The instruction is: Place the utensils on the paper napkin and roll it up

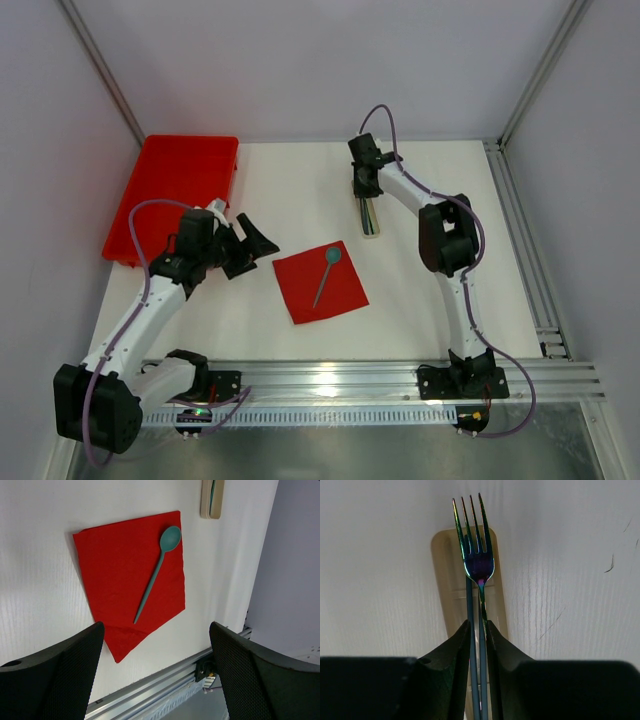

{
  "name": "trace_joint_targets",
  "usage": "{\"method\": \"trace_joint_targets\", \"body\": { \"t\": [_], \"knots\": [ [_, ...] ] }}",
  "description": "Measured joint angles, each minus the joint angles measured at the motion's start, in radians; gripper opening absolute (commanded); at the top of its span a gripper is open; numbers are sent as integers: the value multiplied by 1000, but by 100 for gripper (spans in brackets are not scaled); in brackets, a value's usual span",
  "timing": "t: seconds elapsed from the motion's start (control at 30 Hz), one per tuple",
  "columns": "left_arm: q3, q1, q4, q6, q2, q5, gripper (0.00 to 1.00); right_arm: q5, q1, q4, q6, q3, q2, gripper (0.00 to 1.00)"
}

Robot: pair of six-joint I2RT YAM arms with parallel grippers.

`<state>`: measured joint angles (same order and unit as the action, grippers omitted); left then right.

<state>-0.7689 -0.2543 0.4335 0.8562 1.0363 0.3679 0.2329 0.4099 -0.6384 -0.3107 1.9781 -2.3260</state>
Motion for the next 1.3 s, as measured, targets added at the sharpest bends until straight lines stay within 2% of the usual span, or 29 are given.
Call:
{"method": "trace_joint_targets", "body": {
  "t": [0.47,0.63,0.73,1.07,1.2,1.3],
  "knots": [
    [13,0,-4,0,0,0,87,8,-5,-23,2,23,-40,22],
    [14,0,-5,0,0,0,87,9,-6,-27,2,29,-48,15],
    [14,0,-5,0,0,0,87,9,-6,-32,2,35,-49,4],
    [14,0,-4,-3,-5,0,87,46,-5,-43,-3,62,-51,4],
    [14,0,-2,-4,-19,0,87,55,-2,-39,-18,15,-5,4],
    [14,0,8,-4,-36,-2,87,58,8,-12,-52,-96,94,3]
  ]
}}
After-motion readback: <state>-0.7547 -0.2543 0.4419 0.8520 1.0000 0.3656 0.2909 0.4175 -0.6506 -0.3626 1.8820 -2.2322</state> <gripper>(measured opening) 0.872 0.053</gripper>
